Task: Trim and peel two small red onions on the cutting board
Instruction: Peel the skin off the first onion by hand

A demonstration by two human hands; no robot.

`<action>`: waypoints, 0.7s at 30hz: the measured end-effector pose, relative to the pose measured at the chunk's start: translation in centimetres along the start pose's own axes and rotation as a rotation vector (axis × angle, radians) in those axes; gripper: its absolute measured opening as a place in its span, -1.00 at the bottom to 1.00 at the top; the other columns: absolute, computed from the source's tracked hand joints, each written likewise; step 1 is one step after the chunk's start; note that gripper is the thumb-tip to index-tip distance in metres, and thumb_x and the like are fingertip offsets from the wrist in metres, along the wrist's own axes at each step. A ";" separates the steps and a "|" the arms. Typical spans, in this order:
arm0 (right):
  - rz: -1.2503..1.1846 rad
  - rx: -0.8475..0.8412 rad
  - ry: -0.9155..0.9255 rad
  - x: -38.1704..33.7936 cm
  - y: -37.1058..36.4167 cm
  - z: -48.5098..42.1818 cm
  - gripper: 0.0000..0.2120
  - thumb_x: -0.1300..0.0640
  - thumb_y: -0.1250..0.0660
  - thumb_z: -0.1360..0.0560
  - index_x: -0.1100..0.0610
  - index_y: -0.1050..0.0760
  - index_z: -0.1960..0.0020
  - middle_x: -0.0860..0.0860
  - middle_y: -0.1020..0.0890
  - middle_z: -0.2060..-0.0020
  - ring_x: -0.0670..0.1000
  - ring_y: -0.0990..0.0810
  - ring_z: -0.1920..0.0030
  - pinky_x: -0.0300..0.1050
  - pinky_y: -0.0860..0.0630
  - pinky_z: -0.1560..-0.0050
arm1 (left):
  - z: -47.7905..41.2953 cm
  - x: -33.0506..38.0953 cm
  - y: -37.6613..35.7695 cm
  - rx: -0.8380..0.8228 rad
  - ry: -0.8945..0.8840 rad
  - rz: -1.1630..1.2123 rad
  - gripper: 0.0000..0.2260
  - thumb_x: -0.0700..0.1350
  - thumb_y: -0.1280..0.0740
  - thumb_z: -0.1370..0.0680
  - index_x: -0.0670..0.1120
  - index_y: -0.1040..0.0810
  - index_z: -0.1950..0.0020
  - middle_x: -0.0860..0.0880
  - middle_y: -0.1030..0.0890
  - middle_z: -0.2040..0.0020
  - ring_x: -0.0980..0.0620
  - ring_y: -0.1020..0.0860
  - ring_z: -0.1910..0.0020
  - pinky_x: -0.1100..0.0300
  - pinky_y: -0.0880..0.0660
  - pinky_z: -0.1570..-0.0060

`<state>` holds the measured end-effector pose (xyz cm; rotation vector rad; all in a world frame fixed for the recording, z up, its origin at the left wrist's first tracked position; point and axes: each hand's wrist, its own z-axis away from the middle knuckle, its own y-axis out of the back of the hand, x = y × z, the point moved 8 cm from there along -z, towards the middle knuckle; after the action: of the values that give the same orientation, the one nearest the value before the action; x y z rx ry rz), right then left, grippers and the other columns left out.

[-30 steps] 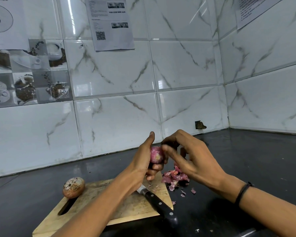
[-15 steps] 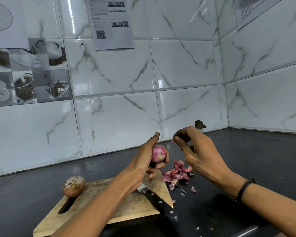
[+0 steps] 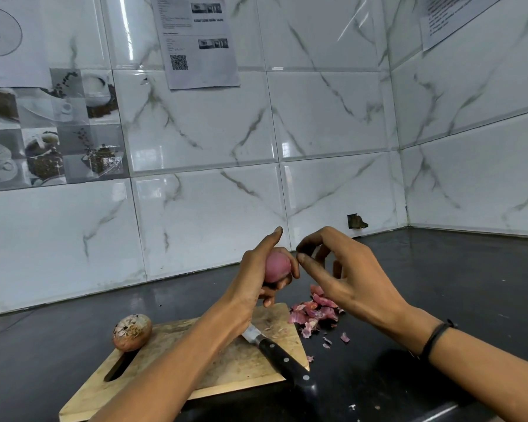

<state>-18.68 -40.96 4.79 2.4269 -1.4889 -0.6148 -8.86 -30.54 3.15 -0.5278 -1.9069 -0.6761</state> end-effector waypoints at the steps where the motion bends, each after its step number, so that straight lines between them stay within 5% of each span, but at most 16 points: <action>1: -0.024 -0.013 0.017 -0.4 -0.1 0.0 -0.91 -0.02 -0.35 -0.61 -0.03 -0.53 -0.08 -0.20 -0.60 0.07 -0.09 -0.61 0.07 -0.32 -0.45 0.23 | 0.0 0.1 0.1 0.014 -0.005 0.003 -0.42 0.30 -0.10 -0.62 -0.08 -0.55 0.36 -0.09 -0.41 0.42 0.12 -0.23 0.59 0.26 -0.24 0.49; 9: -0.052 -0.063 0.165 -2.3 -0.5 0.0 -0.52 -0.25 -0.52 -0.39 0.02 -0.52 -0.14 -0.19 -0.52 0.01 -0.08 -0.58 0.04 -0.23 -0.52 0.08 | 0.3 0.6 0.0 0.028 -0.047 -0.005 -0.41 0.31 -0.13 -0.61 -0.11 -0.67 0.26 -0.14 -0.61 0.27 0.05 -0.42 0.44 0.28 -0.27 0.49; 13: -0.071 -0.061 0.188 -2.4 -0.9 0.0 -0.53 -0.22 -0.52 -0.39 0.08 -0.52 -0.08 -0.13 -0.49 0.08 -0.02 -0.53 0.16 -0.08 -0.54 0.16 | 0.3 0.3 -0.9 -0.012 -0.047 -0.060 -0.41 0.32 -0.10 -0.61 -0.05 -0.68 0.28 -0.18 -0.59 0.26 0.05 -0.37 0.45 0.25 -0.24 0.48; 21: -0.092 -0.074 0.188 -2.2 -1.0 0.1 -0.60 -0.08 -0.59 -0.39 0.12 -0.50 -0.01 -0.09 -0.50 0.13 -0.01 -0.50 0.19 -0.31 -0.41 0.23 | 0.0 -0.2 -0.9 -0.008 -0.027 -0.058 -0.39 0.32 -0.09 -0.62 -0.07 -0.68 0.29 -0.23 -0.43 0.32 0.04 -0.26 0.48 0.27 -0.21 0.50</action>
<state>-18.82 -38.59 4.83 2.4315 -1.2652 -0.4373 -9.38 -31.25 2.73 -0.4905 -1.9514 -0.7177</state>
